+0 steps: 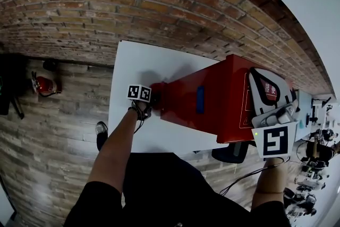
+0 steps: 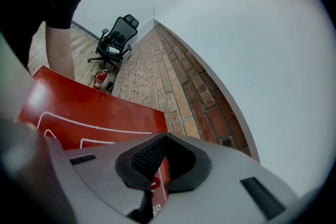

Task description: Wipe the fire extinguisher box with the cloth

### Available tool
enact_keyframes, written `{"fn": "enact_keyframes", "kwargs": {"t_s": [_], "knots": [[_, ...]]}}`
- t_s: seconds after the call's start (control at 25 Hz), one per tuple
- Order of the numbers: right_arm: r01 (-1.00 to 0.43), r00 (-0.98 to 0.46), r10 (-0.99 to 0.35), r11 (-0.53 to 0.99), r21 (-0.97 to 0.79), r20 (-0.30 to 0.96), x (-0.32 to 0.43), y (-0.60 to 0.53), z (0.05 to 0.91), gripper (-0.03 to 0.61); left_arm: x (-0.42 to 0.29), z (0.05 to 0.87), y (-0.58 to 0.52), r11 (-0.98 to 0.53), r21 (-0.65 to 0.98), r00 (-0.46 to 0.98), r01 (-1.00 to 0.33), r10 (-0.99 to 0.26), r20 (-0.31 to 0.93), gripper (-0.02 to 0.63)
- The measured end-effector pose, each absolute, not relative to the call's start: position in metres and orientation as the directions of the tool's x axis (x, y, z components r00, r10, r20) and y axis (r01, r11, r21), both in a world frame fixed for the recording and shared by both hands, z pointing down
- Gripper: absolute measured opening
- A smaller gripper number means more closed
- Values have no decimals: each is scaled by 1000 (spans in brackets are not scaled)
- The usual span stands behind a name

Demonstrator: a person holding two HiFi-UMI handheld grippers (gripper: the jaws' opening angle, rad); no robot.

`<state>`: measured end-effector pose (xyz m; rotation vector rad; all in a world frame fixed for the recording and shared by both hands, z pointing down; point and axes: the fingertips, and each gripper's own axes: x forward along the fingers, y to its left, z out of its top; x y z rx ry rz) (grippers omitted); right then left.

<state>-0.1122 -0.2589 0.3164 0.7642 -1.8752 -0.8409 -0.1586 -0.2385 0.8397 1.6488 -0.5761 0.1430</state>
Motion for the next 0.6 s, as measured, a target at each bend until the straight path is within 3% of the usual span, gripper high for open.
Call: {"fn": "enact_keyframes", "kwargs": {"t_s": [0.6], "knots": [[-145, -390, -783, 572, 807, 485, -113, -257, 315, 17, -156, 838, -214, -90, 878, 861, -469, -269, 432, 77]]}}
